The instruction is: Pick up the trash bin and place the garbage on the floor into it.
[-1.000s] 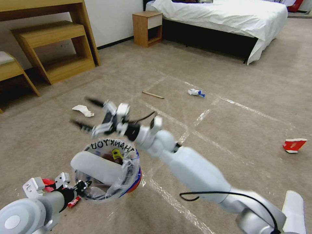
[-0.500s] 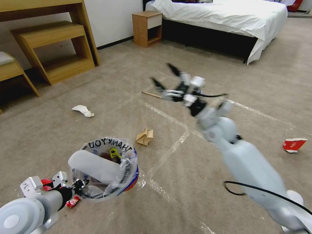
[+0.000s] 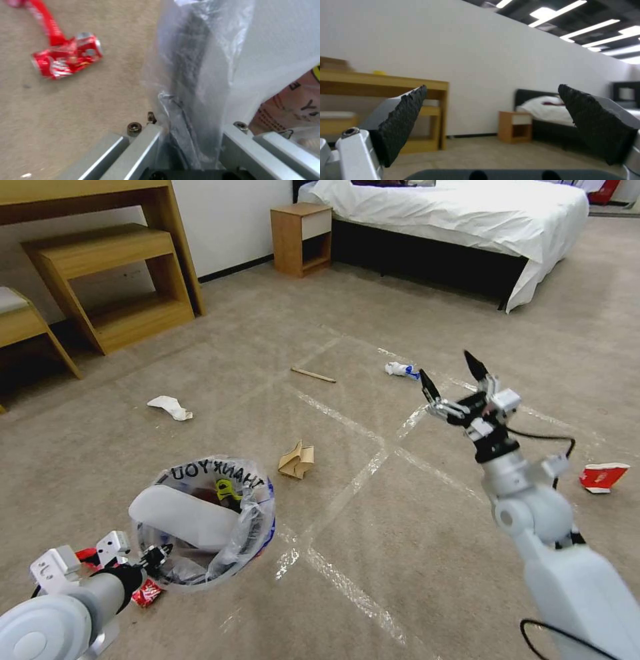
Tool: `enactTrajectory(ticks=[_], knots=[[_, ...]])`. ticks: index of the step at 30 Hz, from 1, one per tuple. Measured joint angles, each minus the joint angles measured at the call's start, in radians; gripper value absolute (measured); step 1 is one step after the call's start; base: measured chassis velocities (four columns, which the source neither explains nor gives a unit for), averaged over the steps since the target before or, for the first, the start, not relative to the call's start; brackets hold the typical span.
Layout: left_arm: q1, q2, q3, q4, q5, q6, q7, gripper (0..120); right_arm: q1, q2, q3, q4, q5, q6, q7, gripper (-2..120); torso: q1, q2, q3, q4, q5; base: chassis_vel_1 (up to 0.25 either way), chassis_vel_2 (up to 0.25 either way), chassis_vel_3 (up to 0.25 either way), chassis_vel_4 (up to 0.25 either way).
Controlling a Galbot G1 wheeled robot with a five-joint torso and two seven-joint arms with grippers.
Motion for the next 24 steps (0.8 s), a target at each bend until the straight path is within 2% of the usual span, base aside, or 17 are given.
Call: enactTrajectory(ticks=[1,9,12,17,19,24], knots=[[0.008,-0.01,-0.007,-0.003,0.01,0.0,-0.013,0,-0.035,0.042,0.012,0.004,-0.026,0.01,0.01,100,0.0,0.0,0.0,0.0001,-0.0003,0.0,0.0,0.0,0.0],[0.029,-0.033,-0.042,-0.006,0.036,0.002,-0.039,0,-0.139,0.159,0.029,0.011,-0.112,0.084,0.045,100,0.0,0.0,0.0,0.0,-0.0005,0.0,0.0,0.0,0.0],[0.041,-0.053,-0.07,-0.007,0.111,-0.006,-0.047,0,-0.198,0.212,0.036,0.017,-0.182,0.132,0.047,100,0.0,0.0,0.0,-0.0001,-0.0005,0.0,0.0,0.0,0.0],[0.067,-0.062,-0.104,-0.007,0.155,-0.007,-0.036,0,-0.224,0.237,0.032,0.006,-0.241,0.175,0.048,100,0.0,0.0,0.0,0.0,-0.0006,0.0,0.0,0.0,0.0],[0.1,-0.061,-0.142,-0.004,0.186,-0.007,-0.006,0,-0.243,0.25,0.028,-0.002,-0.278,0.207,0.047,100,0.0,0.0,0.0,0.0001,-0.0006,0.0,0.0,0.0,0.0],[0.132,-0.059,-0.176,-0.011,0.194,0.001,0.023,0,-0.26,0.261,0.032,-0.012,-0.318,0.244,0.046,100,0.0,0.0,0.0,0.0001,-0.0004,0.0,0.0,0.0,0.0]])
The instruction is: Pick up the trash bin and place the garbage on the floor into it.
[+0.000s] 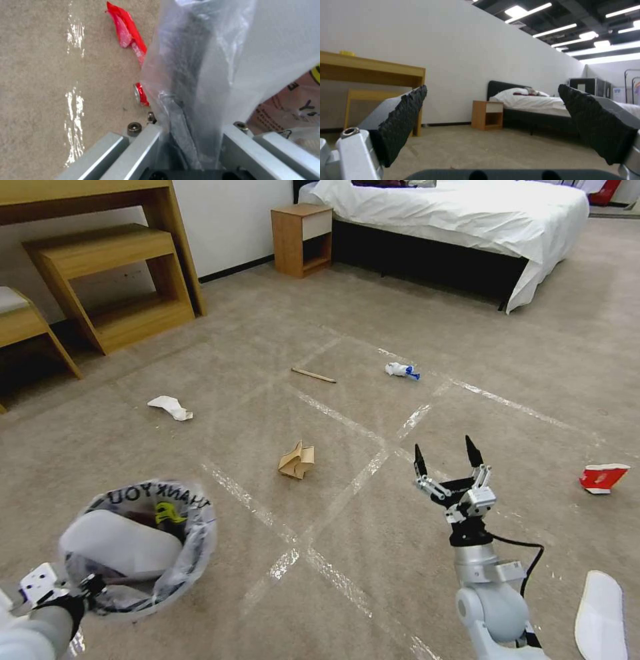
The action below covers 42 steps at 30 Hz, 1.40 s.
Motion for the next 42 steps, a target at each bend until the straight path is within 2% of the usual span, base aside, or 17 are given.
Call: enactTrajectory(ticks=[9,22,30,42], knots=[[0.008,-0.031,-0.037,-0.006,0.015,0.018,0.024,0,-0.005,0.014,0.009,-0.055,-0.032,0.067,-0.003,100,0.0,0.0,0.0,-0.0002,0.0002,0.0,0.0,0.0,0.0],[-0.002,-0.064,-0.047,0.014,0.037,-0.002,0.017,0,0.009,0.02,-0.004,-0.093,-0.043,0.086,-0.009,100,0.0,0.0,0.0,-0.0001,0.0001,-0.033,0.024,0.025,-0.034],[-0.006,-0.05,-0.071,0.033,0.04,0.005,0.024,0,0.021,0.015,-0.008,-0.105,-0.043,0.087,-0.01,100,0.0,0.0,0.0,-0.0001,0.0,-0.128,0.129,0.136,-0.13],[-0.017,-0.036,-0.073,0.051,0.039,0.009,0.029,0,0.037,0.013,-0.013,-0.117,-0.044,0.082,-0.012,100,0.0,0.0,0.0,-0.0002,0.0002,-0.106,0.107,0.11,-0.112]])
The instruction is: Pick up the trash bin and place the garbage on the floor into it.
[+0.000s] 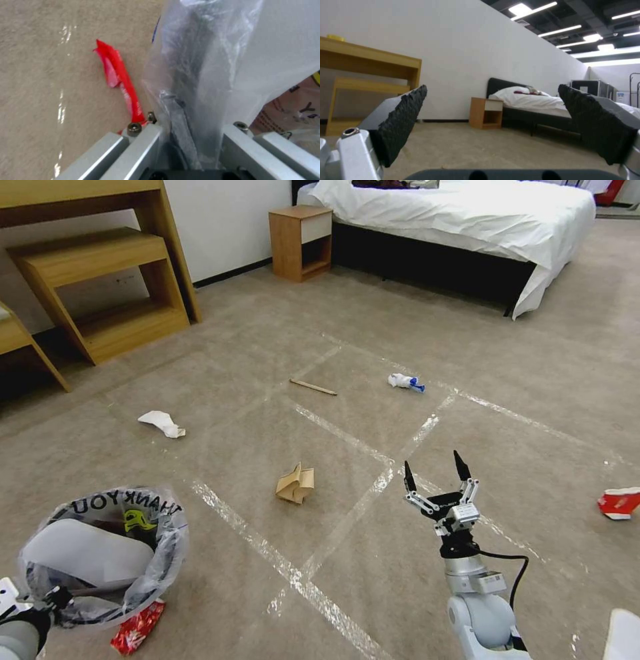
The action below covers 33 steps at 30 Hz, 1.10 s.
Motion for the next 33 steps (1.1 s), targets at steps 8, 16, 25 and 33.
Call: enactTrajectory(ticks=[8,16,25,33], knots=[[-0.007,0.012,-0.002,0.013,-0.005,-0.005,0.0,0,0.008,0.002,-0.003,-0.009,-0.007,-0.004,-0.002,100,0.0,0.0,0.0,0.0001,-0.0001,-0.128,0.157,0.153,-0.147],[-0.011,0.016,0.001,0.018,-0.007,-0.009,0.0,0,0.01,0.005,-0.005,-0.023,-0.013,-0.002,-0.003,100,0.0,0.0,0.0,0.0,-0.0001,-0.131,0.134,0.131,-0.133],[-0.02,0.035,-0.003,0.035,-0.014,-0.015,-0.001,0,0.025,0.018,-0.012,-0.039,-0.023,-0.003,-0.011,100,0.0,0.0,0.0,0.0001,0.0001,-0.147,0.143,0.16,-0.144],[-0.023,0.041,-0.004,0.038,-0.022,-0.017,-0.001,0,0.032,0.02,-0.013,-0.048,-0.027,-0.004,-0.013,100,0.0,0.0,0.0,0.0,-0.0003,-0.171,0.162,0.17,-0.165]])
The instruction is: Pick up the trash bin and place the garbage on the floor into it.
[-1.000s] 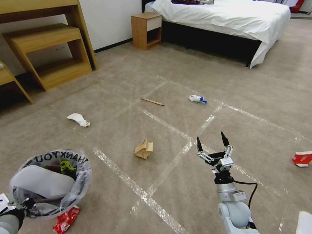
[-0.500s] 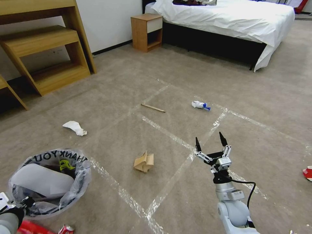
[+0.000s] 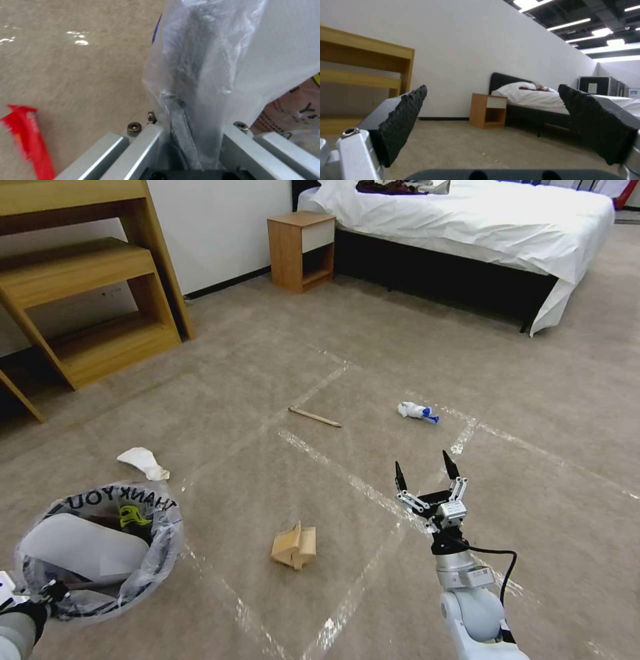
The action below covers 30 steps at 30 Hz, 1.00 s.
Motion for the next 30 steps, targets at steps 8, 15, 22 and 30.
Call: enactTrajectory(ticks=[8,15,22,30], knots=[[-0.006,0.003,0.01,0.0,-0.005,-0.005,-0.003,0,0.005,0.0,0.001,-0.02,0.003,0.015,-0.02,100,0.0,0.0,0.0,-0.0001,0.0003,-0.171,0.178,0.16,-0.172],[-0.005,0.011,0.002,-0.003,-0.014,-0.005,-0.006,0,0.029,-0.029,-0.005,-0.024,0.014,0.017,-0.037,100,0.0,0.0,0.0,0.0001,0.0003,-0.05,0.035,0.041,-0.049],[0.002,0.012,0.001,-0.007,-0.016,-0.006,-0.007,0,0.068,-0.154,-0.054,-0.012,0.118,-0.01,-0.219,100,0.0,0.0,0.0,0.0002,0.0004,0.0,0.0,0.0,0.0],[-0.029,0.06,0.044,0.015,-0.022,-0.007,-0.015,0,0.175,-0.527,-0.182,-0.09,0.293,-0.07,-0.585,100,0.0,0.0,0.0,-0.0005,0.0003,0.0,0.0,0.0,0.0]])
